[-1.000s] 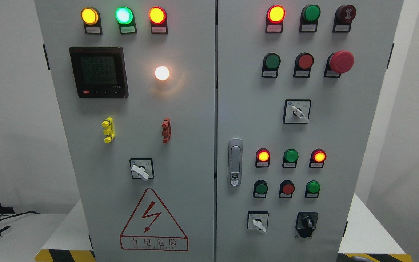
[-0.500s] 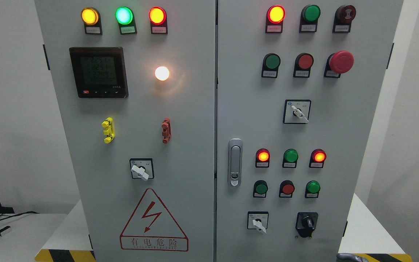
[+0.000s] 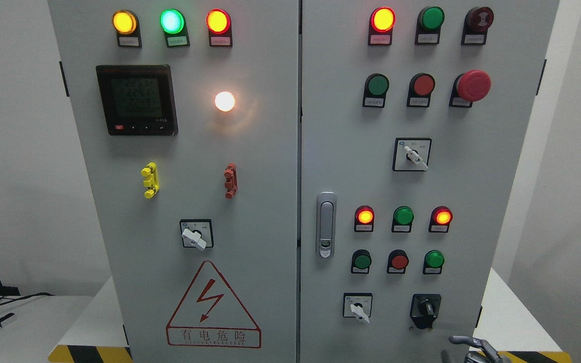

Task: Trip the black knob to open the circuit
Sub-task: 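Raise the right hand up toward the black rotary knob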

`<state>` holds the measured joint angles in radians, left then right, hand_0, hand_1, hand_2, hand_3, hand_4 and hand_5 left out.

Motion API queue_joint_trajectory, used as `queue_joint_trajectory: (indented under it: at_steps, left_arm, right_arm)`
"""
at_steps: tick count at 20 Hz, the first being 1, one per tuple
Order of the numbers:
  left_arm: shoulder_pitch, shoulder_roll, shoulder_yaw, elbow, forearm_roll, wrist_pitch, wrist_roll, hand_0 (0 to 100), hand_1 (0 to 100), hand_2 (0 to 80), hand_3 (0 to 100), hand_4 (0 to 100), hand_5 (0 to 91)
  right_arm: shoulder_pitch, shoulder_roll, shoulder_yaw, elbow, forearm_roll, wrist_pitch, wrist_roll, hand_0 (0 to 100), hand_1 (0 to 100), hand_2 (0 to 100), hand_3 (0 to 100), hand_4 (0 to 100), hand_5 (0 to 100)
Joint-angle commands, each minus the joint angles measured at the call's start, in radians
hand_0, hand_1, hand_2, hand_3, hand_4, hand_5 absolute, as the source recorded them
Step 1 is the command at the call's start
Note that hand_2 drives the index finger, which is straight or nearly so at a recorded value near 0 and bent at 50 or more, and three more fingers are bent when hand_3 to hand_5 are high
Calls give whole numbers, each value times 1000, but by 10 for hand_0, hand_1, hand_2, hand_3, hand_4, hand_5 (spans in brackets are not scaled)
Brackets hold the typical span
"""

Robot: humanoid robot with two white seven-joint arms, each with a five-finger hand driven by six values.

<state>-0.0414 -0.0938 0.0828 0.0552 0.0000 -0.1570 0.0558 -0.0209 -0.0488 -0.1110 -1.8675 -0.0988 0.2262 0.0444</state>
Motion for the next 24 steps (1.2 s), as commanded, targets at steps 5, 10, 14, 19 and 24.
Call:
queue_joint_trajectory:
  at_steps: [5, 10, 14, 19, 24]
  left_arm:
    - [0, 0, 0, 0, -31, 1, -1, 120, 389, 0, 0, 0, 0]
    - [0, 0, 0, 0, -31, 1, -1, 120, 389, 0, 0, 0, 0]
    - [0, 0, 0, 0, -31, 1, -1, 120, 389, 0, 0, 0, 0]
    - [0, 0, 0, 0, -31, 1, -1, 120, 389, 0, 0, 0, 0]
    - [0, 0, 0, 0, -31, 1, -1, 120, 389, 0, 0, 0, 0]
  right_arm:
    - [-53, 3, 33, 97, 5, 1, -17, 275, 672, 418, 1000, 1000, 962]
    - [-54, 3, 31, 103, 13, 1, -17, 289, 675, 426, 1000, 1000, 962]
    - [-54, 1, 30, 116, 13, -5, -17, 295, 674, 428, 1000, 1000, 962]
    - [-57, -5, 27, 123, 11, -10, -17, 305, 674, 429, 1000, 1000, 961]
    - [-77, -6, 25, 125, 13, -8, -17, 310, 675, 429, 1000, 1000, 961]
